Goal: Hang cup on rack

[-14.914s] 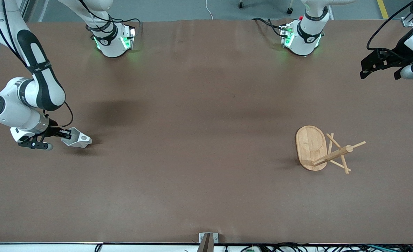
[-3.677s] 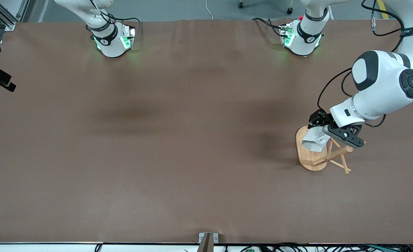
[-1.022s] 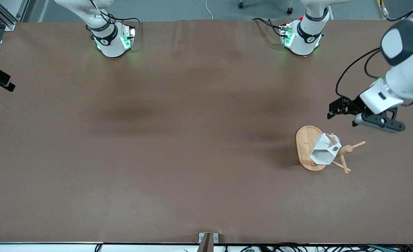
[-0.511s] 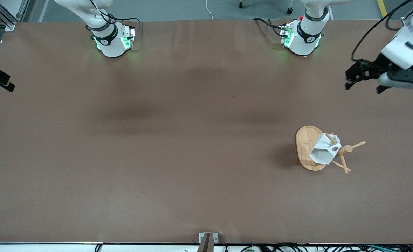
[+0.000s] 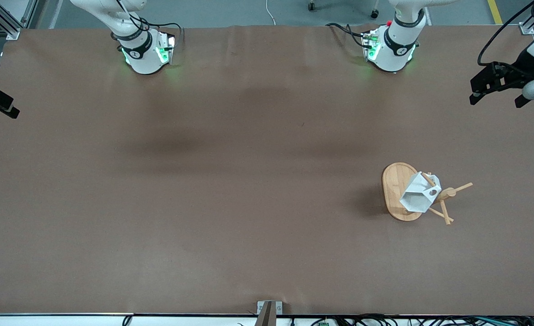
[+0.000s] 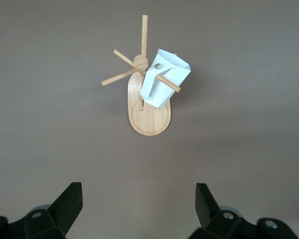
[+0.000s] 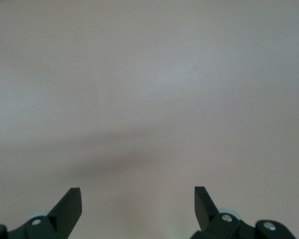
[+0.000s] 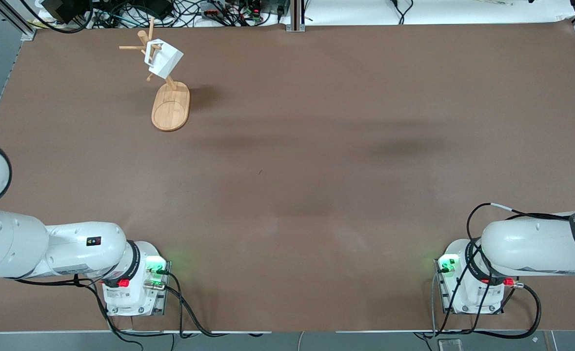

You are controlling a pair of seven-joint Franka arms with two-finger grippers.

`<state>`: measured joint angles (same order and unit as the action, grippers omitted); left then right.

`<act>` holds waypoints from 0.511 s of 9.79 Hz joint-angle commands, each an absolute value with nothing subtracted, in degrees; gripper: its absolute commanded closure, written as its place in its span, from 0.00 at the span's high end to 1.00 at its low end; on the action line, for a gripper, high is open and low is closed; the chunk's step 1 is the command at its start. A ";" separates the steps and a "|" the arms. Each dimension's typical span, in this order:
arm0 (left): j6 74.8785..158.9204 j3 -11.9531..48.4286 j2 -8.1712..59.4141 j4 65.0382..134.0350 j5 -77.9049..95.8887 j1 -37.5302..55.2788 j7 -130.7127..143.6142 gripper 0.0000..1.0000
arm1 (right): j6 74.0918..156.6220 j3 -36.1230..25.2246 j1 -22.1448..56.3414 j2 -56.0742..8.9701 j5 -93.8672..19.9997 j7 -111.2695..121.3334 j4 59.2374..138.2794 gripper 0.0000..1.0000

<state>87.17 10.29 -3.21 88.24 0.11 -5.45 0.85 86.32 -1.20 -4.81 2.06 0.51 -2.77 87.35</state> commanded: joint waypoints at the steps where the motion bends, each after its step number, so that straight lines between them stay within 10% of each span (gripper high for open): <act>1: 84.38 10.11 -0.96 86.92 0.44 -4.57 3.52 1.00 | 85.87 -0.88 -5.27 2.02 0.79 -2.20 86.92 1.00; 5: 85.59 10.28 -4.03 90.69 -1.75 -3.43 4.13 1.00 | 86.31 -0.88 -5.27 1.93 0.79 -2.20 86.92 1.00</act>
